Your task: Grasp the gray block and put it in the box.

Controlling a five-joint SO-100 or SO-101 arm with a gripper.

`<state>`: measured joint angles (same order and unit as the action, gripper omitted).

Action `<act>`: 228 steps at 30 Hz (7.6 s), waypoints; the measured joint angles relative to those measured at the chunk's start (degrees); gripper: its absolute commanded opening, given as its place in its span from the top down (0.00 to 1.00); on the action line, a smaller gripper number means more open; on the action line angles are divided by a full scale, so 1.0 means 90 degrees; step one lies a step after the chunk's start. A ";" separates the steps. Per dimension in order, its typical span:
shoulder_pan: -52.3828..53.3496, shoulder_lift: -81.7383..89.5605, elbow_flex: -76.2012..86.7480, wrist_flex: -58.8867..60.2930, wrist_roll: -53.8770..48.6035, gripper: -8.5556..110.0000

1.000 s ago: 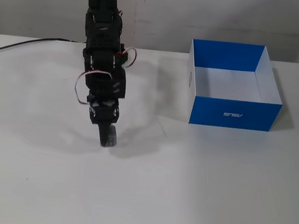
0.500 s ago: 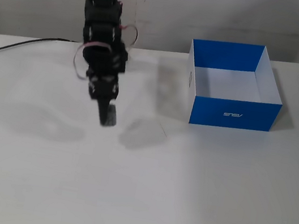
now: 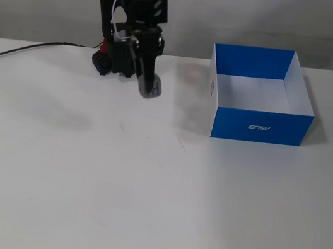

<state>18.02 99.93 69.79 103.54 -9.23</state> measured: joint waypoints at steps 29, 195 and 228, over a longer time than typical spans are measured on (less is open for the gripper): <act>0.1670 0.2627 0.2266 -0.1064 0.0010 0.93; 0.0283 0.4453 0.4687 -0.2441 0.0186 0.93; -0.1768 0.8672 0.9512 -0.5342 -0.1514 0.93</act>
<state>2.11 177.98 155.39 55.46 -22.85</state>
